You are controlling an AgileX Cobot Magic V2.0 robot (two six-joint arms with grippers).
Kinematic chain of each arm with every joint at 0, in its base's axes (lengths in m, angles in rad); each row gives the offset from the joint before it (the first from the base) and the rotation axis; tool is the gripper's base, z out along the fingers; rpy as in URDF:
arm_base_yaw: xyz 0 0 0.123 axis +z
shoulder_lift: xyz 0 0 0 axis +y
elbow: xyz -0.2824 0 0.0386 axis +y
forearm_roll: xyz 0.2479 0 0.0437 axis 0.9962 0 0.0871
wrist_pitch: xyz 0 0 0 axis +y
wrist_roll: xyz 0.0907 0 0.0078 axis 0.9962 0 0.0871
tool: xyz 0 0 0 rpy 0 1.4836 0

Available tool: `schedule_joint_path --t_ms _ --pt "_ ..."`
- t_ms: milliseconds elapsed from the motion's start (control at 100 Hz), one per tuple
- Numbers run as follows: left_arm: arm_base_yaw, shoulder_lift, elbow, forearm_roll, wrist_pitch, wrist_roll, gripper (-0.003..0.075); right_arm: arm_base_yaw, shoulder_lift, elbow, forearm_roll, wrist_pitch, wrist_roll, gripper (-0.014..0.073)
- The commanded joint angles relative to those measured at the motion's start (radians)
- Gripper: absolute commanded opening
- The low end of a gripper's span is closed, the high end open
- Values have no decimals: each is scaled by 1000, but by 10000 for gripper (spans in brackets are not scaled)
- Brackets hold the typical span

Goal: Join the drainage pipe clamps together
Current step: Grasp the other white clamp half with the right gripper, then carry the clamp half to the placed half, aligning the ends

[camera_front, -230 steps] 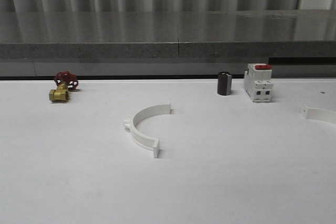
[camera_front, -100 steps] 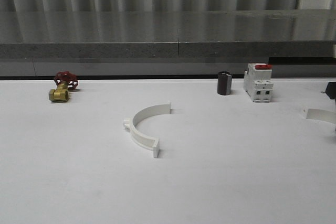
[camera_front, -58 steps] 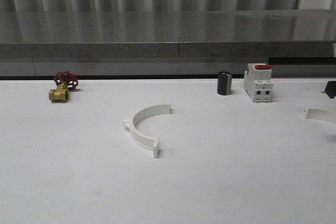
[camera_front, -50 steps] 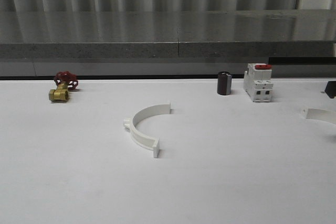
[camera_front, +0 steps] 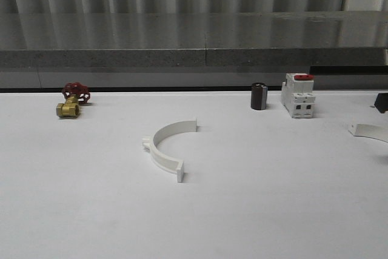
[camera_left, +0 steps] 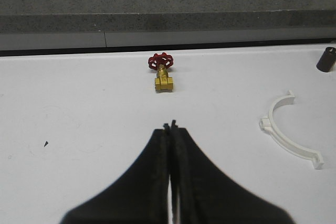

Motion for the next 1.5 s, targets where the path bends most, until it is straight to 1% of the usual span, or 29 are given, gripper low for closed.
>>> schedule_joint_path --t_ms 0,110,220,410,580,680,820,890,1000,1150,1490 --pt "2 5 -27 -8 -79 2 -20 -3 -47 -29 36 0 -8 27" --pt "2 5 -27 -8 -79 2 -20 12 -62 -29 139 26 -8 27" --pt "2 5 -27 -8 -79 2 -20 73 -92 -29 145 34 9 28" --pt "2 5 -27 -8 -79 2 -20 243 -103 -51 144 18 145 29" --pt "2 5 -27 -8 -79 2 -20 373 -70 -130 139 22 279 29" --pt "2 5 -27 -8 -79 2 -20 436 -35 -187 93 24 357 29" --pt "2 5 -27 -8 -79 2 -20 510 29 -267 -27 74 533 29" --pt "2 5 -27 -8 -79 2 -20 539 58 -295 -76 90 597 29" --pt "2 5 -27 -8 -79 2 -20 574 89 -327 -114 100 660 29" --pt "2 5 -27 -8 -79 2 -20 598 132 -368 -128 114 700 29" --pt "2 5 -27 -8 -79 2 -20 609 162 -394 -128 128 737 29"
